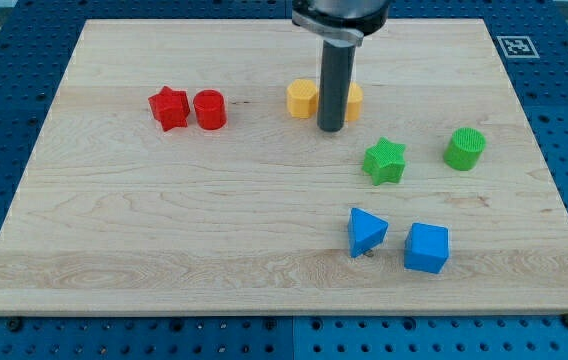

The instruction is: Slightly move down the green star diagonally to the green circle

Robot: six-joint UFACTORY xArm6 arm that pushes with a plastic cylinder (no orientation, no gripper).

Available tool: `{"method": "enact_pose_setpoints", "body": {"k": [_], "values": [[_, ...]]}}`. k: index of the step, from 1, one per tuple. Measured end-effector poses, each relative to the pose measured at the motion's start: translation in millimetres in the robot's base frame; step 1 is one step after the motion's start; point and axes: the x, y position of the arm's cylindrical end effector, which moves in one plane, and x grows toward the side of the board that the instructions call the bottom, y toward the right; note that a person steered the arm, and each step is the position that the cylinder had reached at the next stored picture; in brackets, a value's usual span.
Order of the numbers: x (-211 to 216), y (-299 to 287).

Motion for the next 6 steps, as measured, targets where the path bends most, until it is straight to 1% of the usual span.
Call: {"method": "enact_pose_setpoints", "body": {"k": [1,2,3,5,6], "values": [[5,33],[27,54],[25,23],[80,12],[99,12]]}}
